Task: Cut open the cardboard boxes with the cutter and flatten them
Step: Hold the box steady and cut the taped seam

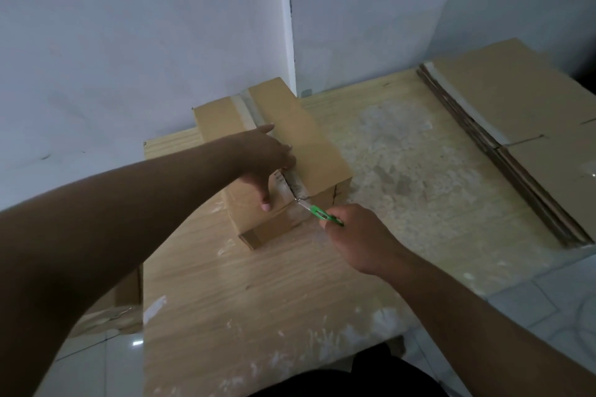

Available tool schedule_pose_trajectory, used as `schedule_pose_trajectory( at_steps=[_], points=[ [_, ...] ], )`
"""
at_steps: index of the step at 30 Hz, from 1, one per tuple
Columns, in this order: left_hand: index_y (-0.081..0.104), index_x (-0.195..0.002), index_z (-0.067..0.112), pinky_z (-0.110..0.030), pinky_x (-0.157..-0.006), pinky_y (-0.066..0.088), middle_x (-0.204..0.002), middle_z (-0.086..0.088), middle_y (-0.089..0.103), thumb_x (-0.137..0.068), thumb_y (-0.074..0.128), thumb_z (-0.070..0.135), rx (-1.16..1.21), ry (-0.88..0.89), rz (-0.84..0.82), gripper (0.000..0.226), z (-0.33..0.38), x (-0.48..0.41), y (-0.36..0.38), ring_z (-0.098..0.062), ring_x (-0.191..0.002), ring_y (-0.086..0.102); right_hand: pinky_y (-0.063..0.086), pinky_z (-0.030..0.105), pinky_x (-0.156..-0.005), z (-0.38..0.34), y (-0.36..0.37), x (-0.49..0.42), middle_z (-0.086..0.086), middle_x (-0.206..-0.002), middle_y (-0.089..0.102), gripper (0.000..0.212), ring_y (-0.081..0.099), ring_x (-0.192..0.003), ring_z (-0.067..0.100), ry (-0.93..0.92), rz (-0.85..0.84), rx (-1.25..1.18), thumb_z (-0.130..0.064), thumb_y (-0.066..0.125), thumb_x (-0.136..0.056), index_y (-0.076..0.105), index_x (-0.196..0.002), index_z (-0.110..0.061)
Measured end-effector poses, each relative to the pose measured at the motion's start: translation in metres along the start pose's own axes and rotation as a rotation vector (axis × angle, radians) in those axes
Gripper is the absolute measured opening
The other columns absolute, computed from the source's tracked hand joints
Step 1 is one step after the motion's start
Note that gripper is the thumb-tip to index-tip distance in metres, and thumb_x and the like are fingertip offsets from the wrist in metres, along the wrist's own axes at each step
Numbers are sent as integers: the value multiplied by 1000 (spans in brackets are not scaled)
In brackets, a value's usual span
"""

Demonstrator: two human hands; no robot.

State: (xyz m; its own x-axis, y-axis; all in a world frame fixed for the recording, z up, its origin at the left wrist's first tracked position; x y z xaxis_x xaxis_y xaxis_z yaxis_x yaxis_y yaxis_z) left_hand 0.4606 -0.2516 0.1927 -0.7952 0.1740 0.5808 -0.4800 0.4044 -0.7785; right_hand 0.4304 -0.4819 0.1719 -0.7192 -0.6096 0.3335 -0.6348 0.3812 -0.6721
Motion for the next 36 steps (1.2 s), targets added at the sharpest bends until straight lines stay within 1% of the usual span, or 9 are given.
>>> schedule_pose_trajectory(
  at_steps=[5,9,13,18,23,26,29,33,36],
  points=[
    [45,-146,27,-55,-127,9,-166,-7,32,-61,77,81,3,-26,-20,105,2,-1,-3,-23,-150,37,26,27,-48,-4,1,2,-5,-68,47,21,43,-54,11,-52,89,141,-28,44,-102,46,-82,-23],
    [46,-144,27,-53,-127,14,-166,-6,32,-60,77,81,23,-25,-5,104,2,3,-2,-23,-147,42,28,29,-49,-7,8,-9,-4,-71,49,19,47,-61,15,-33,25,139,-29,43,-103,51,-88,-20],
    [48,-138,28,-53,-126,15,-165,-6,35,-58,78,81,37,-25,12,101,0,4,0,-23,-145,43,28,24,-45,-7,-1,-25,-2,-65,50,17,45,-54,13,44,-150,-31,-25,51,-100,64,-95,-16],
    [49,-140,27,-54,-125,19,-159,-7,44,-57,80,80,17,-38,33,104,1,2,2,-24,-146,44,17,19,-42,8,-12,-22,0,-52,34,13,24,-38,11,198,-314,-346,-18,54,-98,64,-100,-10],
    [53,-132,28,-49,-121,28,-149,-7,55,-54,80,81,34,-49,57,98,-3,4,4,-25,-137,52,24,29,-47,15,-5,-31,-4,-53,41,11,32,-40,8,138,-187,-253,-18,60,-92,67,-88,-9],
    [53,-132,28,-51,-117,34,-140,-3,61,-50,78,85,62,-76,69,103,-7,4,11,-25,-132,55,26,33,-53,13,-2,-31,-4,-52,42,16,37,-50,14,92,-50,-177,-17,59,-89,59,-79,-4],
    [51,-135,26,-48,-115,35,-144,-5,57,-52,79,84,73,-97,70,105,-7,3,13,-25,-129,57,26,34,-55,8,0,-28,0,-58,44,20,41,-56,19,91,40,-158,-15,54,-89,48,-72,-5],
    [52,-130,27,-44,-111,36,-140,-4,59,-52,80,83,93,-107,78,100,-7,4,10,-24,-123,60,28,33,-54,-3,6,-36,2,-62,49,19,46,-61,21,80,-21,-107,-16,51,-91,51,-73,-9],
    [51,-131,26,-47,-115,32,-140,-3,58,-54,81,80,101,-104,72,99,-6,5,12,-25,-126,58,28,29,-50,-9,1,-45,1,-60,48,19,42,-55,18,67,-133,-76,-16,48,-94,60,-83,-6]
  ],
)
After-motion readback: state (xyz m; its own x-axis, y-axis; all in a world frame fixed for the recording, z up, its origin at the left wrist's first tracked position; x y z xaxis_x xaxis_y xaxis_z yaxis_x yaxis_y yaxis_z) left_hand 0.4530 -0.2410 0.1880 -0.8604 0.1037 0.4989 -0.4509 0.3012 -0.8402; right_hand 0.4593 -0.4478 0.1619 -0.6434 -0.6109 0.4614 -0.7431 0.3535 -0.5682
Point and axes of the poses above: each hand's wrist, its own x-axis away from the middle knuckle, its own y-axis out of the palm, z = x × y, the point moved 3 cm from there along -x, towards the middle knuckle
